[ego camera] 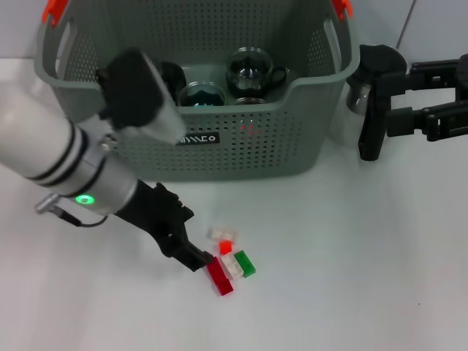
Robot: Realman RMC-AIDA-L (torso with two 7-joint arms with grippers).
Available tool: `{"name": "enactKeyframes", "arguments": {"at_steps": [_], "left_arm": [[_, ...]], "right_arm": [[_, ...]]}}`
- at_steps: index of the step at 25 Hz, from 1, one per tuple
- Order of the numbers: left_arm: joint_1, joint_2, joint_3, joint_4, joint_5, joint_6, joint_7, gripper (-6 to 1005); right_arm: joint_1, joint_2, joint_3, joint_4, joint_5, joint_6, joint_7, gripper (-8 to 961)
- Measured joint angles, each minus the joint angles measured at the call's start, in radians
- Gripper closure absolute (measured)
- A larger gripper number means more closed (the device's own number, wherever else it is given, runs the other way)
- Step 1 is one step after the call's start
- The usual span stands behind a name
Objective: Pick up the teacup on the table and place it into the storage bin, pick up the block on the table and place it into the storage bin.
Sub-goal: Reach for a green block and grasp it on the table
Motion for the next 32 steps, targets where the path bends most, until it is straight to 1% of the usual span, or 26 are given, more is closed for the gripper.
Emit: {"name": "enactKeyframes", "arguments": {"at_steps": [3,4,5,7,8,10,12,14,16,19,22,25,28,32], "left_arm": [[0.018,0.0,-0.091,0.04,-0.067,0.081,0.046,110],[0.021,0.0,-0.147,0.046,-0.107,0.122,0.073,110],[0.023,0.001,-0.178,0.046,-0.134,0.148,0.093,111],[0.03,0.003,-0.323,0.027,-0.25,0.253,0.188,111],[0.033,0.005,-0.381,0.013,-0.29,0.287,0.219,112],[0.035,0.011,-0.522,-0.053,-0.381,0.36,0.303,113],[0.037,0.018,-0.604,-0.114,-0.439,0.4,0.363,114],[0.046,0.027,-0.663,-0.19,-0.504,0.431,0.431,115],[0.063,0.03,-0.683,-0.224,-0.543,0.442,0.475,116],[0.095,0.025,-0.706,-0.242,-0.602,0.447,0.516,114],[0.125,0.021,-0.737,-0.267,-0.657,0.453,0.539,110],[0.155,0.011,-0.752,-0.292,-0.686,0.459,0.6,107],[0.17,0.002,-0.746,-0.303,-0.686,0.465,0.667,103],[0.162,0.005,-0.723,-0.319,-0.64,0.468,0.695,107]], "right_arm": [[0.001,0.0,0.0,0.0,0.0,0.0,-0.001,53],[0.001,-0.001,0.0,0.0,0.001,0.0,-0.001,53],[0.001,-0.002,-0.002,0.0,0.001,0.0,-0.001,53],[-0.001,-0.003,-0.005,0.0,0.004,-0.001,-0.001,54],[-0.003,-0.004,-0.008,0.0,0.005,-0.001,-0.003,54],[-0.007,-0.004,-0.014,0.0,0.006,-0.003,-0.01,55],[-0.011,-0.005,-0.026,0.002,0.003,-0.003,-0.018,57],[-0.013,-0.01,-0.046,0.008,-0.008,-0.003,-0.019,58],[-0.013,-0.013,-0.07,0.011,-0.024,-0.003,-0.019,59],[-0.013,-0.014,-0.113,0.012,-0.066,-0.003,-0.025,59],[-0.007,-0.007,-0.138,0.013,-0.111,-0.002,-0.036,59],[0.001,0.013,-0.154,0.015,-0.16,-0.001,-0.058,58],[0.017,0.035,-0.158,0.018,-0.218,0.009,-0.077,58],[0.058,0.056,-0.161,0.048,-0.312,0.04,-0.085,58]]}}
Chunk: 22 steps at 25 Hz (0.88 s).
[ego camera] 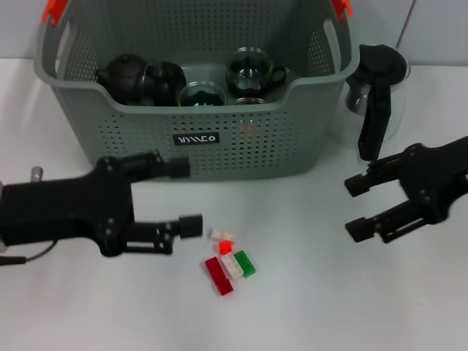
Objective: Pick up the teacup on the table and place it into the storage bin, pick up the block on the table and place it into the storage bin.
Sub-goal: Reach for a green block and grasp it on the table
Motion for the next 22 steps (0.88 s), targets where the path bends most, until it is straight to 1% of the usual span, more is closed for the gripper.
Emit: {"name": "enactKeyframes", "arguments": {"at_steps": [4,8,19,22], "left_arm": [[-0.009,0.002,0.005,-0.01,0.064,0.001,0.063,112],[-0.022,0.005,0.009,-0.018,0.103,-0.003,0.072,111],[-0.026,0.005,0.013,-0.032,0.106,-0.012,0.068,109],[-0.026,0.005,0.019,-0.036,0.113,-0.01,0.068,109]], "right_arm": [[0.049,0.02,-0.011,0.033,-0.086,0.047,0.001,59],[0.087,0.037,-0.046,0.061,-0.139,0.087,-0.006,59],[0.141,0.081,-0.27,0.147,-0.148,0.244,-0.028,58],[0.157,0.091,-0.321,0.17,-0.154,0.291,-0.03,58]]}}
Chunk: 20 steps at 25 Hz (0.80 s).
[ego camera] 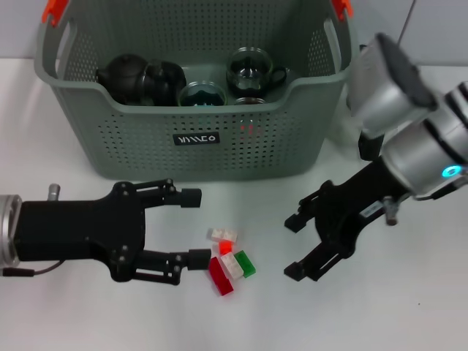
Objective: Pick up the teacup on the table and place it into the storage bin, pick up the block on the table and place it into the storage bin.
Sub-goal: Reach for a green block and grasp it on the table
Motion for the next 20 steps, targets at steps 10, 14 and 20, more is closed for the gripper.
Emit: {"name": "enactKeyframes", "arguments": {"at_steps": [10,14,20], "left_arm": [[0.004,0.0,-0.002,-0.006,0.046,0.005,-0.001,107],[0.002,0.001,-0.005,-0.006,0.069,0.013,-0.003,106],[0.002,0.005,-0.026,-0.003,0.091,0.017,-0.014,105]], "right_arm": [[0.064,0.018,-0.176,0.097,-0.007,0.132,0.005,58],[0.067,0.021,-0.238,0.101,0.009,0.167,0.006,58],[0.09,0.023,-0.287,0.125,0.02,0.2,0.008,59]]}}
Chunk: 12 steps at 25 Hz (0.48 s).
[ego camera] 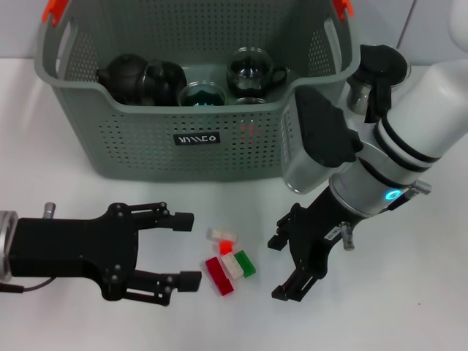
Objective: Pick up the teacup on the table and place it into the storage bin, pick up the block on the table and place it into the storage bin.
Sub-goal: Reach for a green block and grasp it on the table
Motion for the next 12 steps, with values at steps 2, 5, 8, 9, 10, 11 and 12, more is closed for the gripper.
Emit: {"name": "enactKeyframes", "arguments": {"at_steps": [2,5,8,9,10,11,12], "left_arm": [[0.0,0.003,-0.021,0.0,0.008,-0.004,-0.017,105],[-0.003,0.009,-0.062,-0.001,0.01,-0.003,-0.045,105],[-0.004,0.015,-0.091,-0.002,0.0,0.005,-0.055,104],[-0.004,0.015,-0.094,-0.002,-0.004,0.006,-0.054,104],[-0.004,0.015,-0.094,-0.002,-0.005,0.007,-0.053,104],[-0.004,0.015,-0.094,-0.003,-0.006,0.007,-0.051,104],[-0.005,0.015,-0.093,-0.003,-0.006,0.007,-0.049,103]], "right_arm": [[0.006,0.001,-0.025,0.008,0.011,0.018,0.0,59],[0.012,0.001,-0.069,0.01,0.043,0.045,0.002,59],[0.017,0.001,-0.113,0.01,0.057,0.077,0.002,59],[0.019,0.001,-0.127,0.01,0.059,0.088,0.003,59],[0.021,0.001,-0.141,0.01,0.06,0.098,0.004,59],[0.022,0.001,-0.151,0.01,0.06,0.104,0.005,59],[0.024,0.002,-0.163,0.011,0.061,0.112,0.006,59]]}}
